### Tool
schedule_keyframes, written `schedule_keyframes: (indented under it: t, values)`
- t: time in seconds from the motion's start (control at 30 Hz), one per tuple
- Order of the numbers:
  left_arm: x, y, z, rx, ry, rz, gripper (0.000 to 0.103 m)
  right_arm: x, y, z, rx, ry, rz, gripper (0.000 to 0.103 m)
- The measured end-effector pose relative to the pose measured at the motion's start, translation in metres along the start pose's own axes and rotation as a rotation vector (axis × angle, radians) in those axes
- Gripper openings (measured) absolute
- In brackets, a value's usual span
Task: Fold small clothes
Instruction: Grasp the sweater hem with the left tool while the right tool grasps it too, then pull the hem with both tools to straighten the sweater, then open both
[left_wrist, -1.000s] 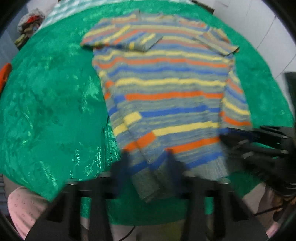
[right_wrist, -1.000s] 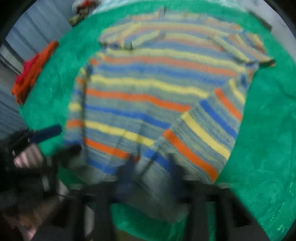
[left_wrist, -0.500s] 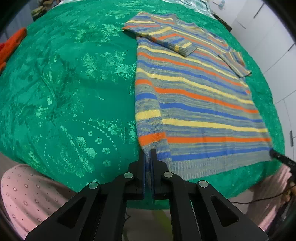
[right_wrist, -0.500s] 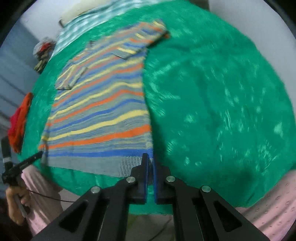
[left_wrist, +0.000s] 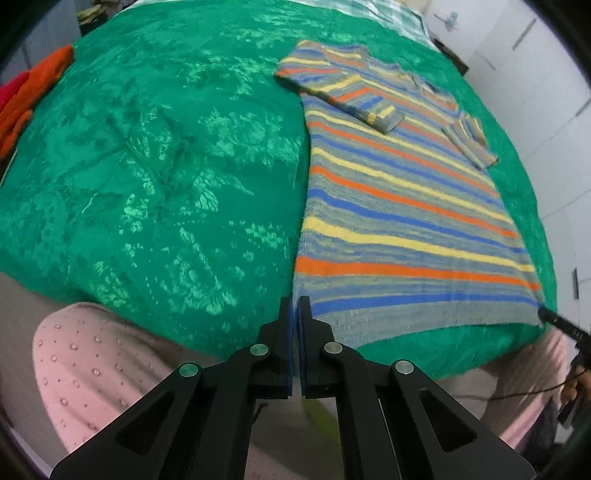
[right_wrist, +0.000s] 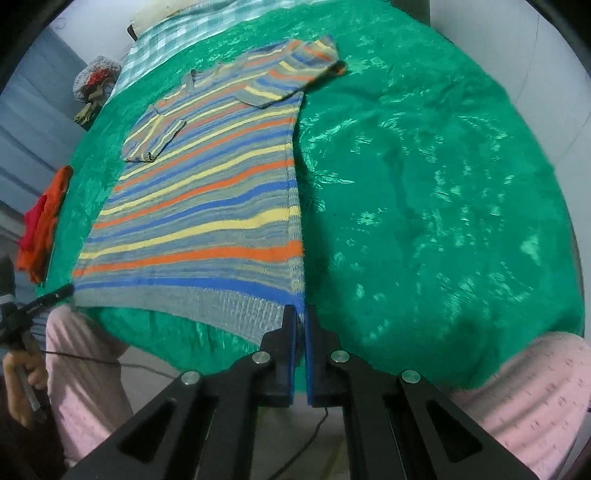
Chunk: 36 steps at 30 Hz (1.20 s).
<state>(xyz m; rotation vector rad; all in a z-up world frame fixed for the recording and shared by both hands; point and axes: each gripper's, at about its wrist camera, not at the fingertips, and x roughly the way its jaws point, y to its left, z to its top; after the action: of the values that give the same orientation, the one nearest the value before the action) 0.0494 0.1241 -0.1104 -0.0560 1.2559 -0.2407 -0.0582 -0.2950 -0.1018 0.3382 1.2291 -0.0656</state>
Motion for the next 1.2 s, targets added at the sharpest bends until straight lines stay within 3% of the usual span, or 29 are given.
schedule_keyframes:
  t: [0.1,0.2,0.3,0.4,0.43,0.47,0.53,0.57,0.7,0.77,0.83,0.87,0.93,1.03,1.2]
  values:
    - [0.019,-0.004,-0.001,0.030,0.033,0.068,0.001,0.007,0.001,-0.003,-0.013,0.030,-0.030,0.003]
    - [0.060,0.000,-0.003,0.014,0.119,0.128,0.000,0.042,-0.005,0.000,0.011,0.088,-0.070,0.003]
    - [0.073,-0.009,-0.002,0.044,0.121,0.191,0.001,0.072,-0.011,0.001,0.040,0.136,-0.086,0.003]
    - [0.070,-0.012,-0.001,0.047,0.111,0.215,0.005,0.075,-0.008,0.004,0.041,0.139,-0.089,0.003]
    - [0.063,-0.011,-0.002,0.046,0.104,0.211,0.013,0.072,-0.008,0.006,0.044,0.137,-0.077,0.004]
    - [0.058,-0.009,-0.002,0.043,0.100,0.211,0.031,0.070,-0.010,0.007,0.051,0.137,-0.066,0.008]
    - [0.031,0.003,-0.002,0.010,0.046,0.229,0.056,0.053,-0.020,0.009,0.059,0.149,-0.052,0.037]
    - [0.019,0.008,0.000,-0.001,0.011,0.240,0.061,0.044,-0.022,0.010,0.050,0.142,-0.059,0.042]
    - [-0.027,0.019,0.022,-0.040,-0.146,0.278,0.067,-0.019,-0.025,0.046,-0.121,0.031,-0.175,0.046]
    - [-0.038,0.013,0.040,-0.043,-0.234,0.228,0.078,-0.038,-0.018,0.075,-0.219,-0.028,-0.213,0.055]
    - [-0.031,-0.007,0.054,-0.014,-0.291,0.169,0.082,-0.050,0.002,0.115,-0.374,-0.103,-0.234,0.070]
    - [-0.025,-0.018,0.058,0.005,-0.313,0.141,0.082,-0.048,0.017,0.130,-0.445,-0.134,-0.235,0.073]
    - [0.003,-0.045,0.066,0.047,-0.322,0.079,0.082,-0.025,0.045,0.163,-0.584,-0.149,-0.192,0.075]
    - [0.048,-0.076,0.058,0.099,-0.244,0.057,0.080,0.036,0.078,0.196,-0.695,-0.129,-0.080,0.075]
    - [0.076,-0.081,0.033,0.120,-0.159,0.073,0.076,0.139,0.095,0.227,-0.698,-0.153,-0.128,0.072]
